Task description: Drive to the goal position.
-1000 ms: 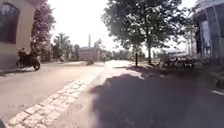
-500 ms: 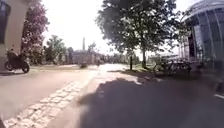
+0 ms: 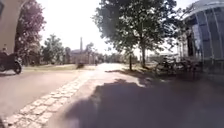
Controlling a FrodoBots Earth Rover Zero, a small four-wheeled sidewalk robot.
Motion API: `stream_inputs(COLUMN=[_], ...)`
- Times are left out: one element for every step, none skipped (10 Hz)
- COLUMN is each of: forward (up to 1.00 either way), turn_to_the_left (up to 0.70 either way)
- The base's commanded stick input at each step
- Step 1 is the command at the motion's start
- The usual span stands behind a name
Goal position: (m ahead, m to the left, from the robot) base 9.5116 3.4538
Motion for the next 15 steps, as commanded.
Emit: stream_inputs(forward=[0.85, 0.85, 0.85, 0.85, 0.85, 0.85, 0.85, 0.85, 0.85, 0.85, 0.85, 0.85, 0.85, 0.85, 0.85], turn_to_the_left=[0.0, 0.0, 0.0, 0.0, 0.0, 0.0, 0.0, 0.0, 0.0, 0.0, 0.0, 0.0, 0.0, 0.0, 0.0])
